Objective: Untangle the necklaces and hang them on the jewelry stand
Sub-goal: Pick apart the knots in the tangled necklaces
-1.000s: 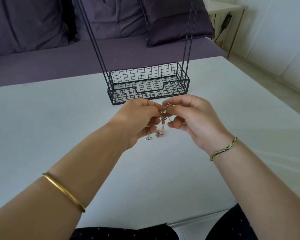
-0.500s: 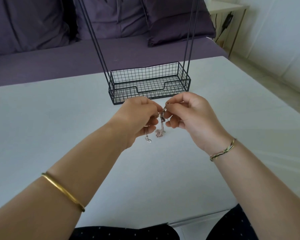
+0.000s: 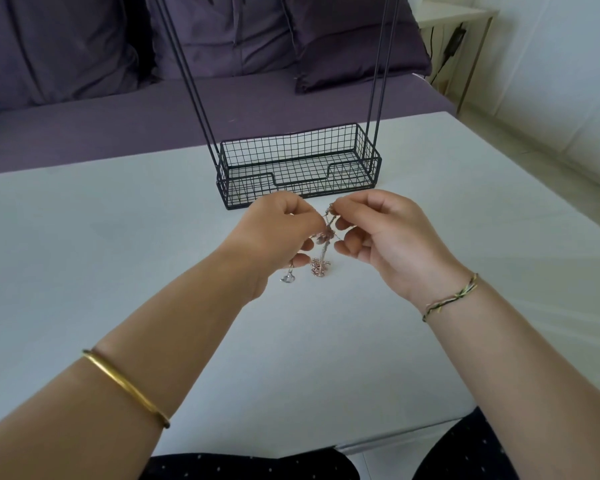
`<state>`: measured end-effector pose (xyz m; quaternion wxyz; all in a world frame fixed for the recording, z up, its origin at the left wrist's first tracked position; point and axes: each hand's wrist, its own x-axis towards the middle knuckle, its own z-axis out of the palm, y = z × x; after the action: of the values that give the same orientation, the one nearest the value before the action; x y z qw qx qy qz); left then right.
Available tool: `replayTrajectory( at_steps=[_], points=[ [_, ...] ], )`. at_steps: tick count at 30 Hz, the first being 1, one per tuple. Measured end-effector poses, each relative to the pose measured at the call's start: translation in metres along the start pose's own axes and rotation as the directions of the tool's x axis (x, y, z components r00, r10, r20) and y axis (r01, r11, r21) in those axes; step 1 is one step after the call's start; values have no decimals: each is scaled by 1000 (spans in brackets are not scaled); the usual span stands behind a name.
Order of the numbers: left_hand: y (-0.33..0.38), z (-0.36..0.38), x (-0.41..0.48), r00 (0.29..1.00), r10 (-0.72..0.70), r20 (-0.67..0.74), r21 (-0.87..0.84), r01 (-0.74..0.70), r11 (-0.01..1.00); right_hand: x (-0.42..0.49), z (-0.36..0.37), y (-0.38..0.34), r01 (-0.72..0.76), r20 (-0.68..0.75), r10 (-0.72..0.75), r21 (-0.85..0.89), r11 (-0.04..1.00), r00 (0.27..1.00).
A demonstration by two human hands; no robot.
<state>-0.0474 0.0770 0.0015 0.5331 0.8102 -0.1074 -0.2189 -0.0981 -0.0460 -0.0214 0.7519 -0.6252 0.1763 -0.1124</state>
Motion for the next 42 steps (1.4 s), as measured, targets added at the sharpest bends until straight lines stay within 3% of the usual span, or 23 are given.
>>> replayTrajectory(
  at_steps=[9,20,27,35,42],
  points=[
    [2,-1,0,999,14,-31,-177,-20,984,-1,2,-1,-133,81,128,57,989,988],
    [0,2,3,990,88,-109,-30,-92,995,1,-1,-3,-221,170,205,80,972,964],
    [-2,3,5,987,110,-119,49,-105,993,3,-5,-2,-118,116,123,-50,992,986],
    [-3,-2,5,997,22,-73,7,-21,1000,5,-8,-3,-128,75,116,175,976,990],
    [-4,-1,3,1000,-22,-21,-15,22,1000,5,-5,-4,-182,104,150,471,863,983]
  ],
)
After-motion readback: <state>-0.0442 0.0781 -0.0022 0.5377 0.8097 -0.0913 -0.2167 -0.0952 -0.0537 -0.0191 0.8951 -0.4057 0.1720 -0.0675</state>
